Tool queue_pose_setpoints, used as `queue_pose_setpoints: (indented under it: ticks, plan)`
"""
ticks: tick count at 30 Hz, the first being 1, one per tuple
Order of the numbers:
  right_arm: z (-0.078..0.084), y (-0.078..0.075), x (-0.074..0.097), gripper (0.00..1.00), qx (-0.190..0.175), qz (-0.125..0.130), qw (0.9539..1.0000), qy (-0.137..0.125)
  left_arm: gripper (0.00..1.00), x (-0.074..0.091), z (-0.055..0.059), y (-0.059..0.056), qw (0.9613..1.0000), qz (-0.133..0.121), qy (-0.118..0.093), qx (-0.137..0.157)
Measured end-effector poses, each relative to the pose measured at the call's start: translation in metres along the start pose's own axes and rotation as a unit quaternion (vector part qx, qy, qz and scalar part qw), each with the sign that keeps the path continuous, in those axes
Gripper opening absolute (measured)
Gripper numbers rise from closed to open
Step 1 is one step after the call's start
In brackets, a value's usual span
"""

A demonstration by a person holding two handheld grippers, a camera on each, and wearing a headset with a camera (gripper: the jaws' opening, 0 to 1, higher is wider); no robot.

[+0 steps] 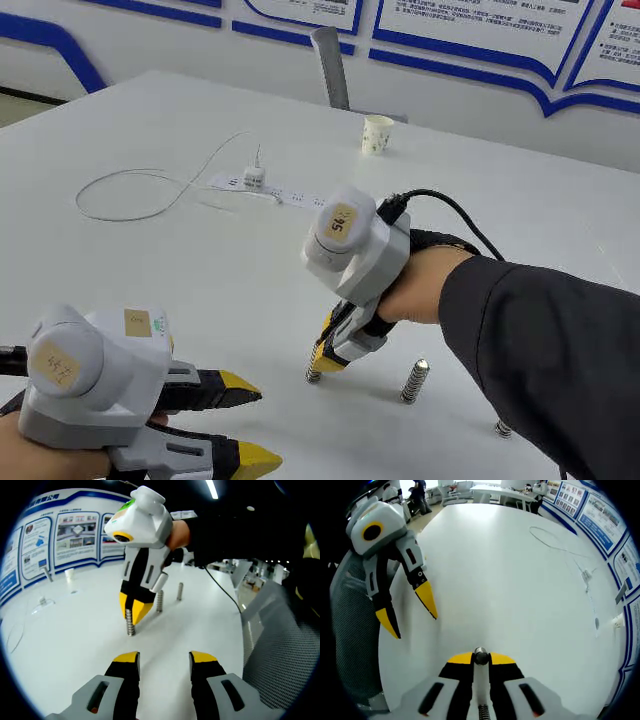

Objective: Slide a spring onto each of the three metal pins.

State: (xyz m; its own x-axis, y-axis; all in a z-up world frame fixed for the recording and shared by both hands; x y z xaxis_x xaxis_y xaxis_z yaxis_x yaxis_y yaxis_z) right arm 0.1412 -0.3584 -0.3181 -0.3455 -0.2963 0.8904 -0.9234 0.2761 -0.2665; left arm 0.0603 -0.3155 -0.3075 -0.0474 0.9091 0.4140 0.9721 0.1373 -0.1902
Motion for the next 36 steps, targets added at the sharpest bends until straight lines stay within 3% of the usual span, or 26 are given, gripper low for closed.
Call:
queue_pose_setpoints:
  ticks: [13, 36]
  plan:
    - [0.003, 0.000, -0.004, 0.13, -0.006, -0.002, 1.0000, 0.000, 0.40, 0.001, 0.000, 0.001, 1.0000, -0.003, -0.001, 0.002]
    - [0.015, -0.001, 0.011, 0.18, -0.029, 0.012, 0.9993, -0.021, 0.41, 0.000, 0.001, 0.002, 1.0000, -0.003, 0.001, 0.004]
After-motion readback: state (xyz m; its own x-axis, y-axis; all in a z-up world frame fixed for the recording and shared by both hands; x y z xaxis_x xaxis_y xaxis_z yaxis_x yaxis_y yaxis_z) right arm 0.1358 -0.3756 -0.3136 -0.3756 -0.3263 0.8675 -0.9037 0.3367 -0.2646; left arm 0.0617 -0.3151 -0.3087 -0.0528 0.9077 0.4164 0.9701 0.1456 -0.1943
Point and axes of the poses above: the centre of the closed fingertips' face, and the gripper's own axes: x roughly backward along the fingers, y roughly to its left, z roughly out of its underside, the point moved 1 cm from there along x, roughly backward along the fingers, and after that the axes turned 13 degrees about z, right-handed, at the moved point
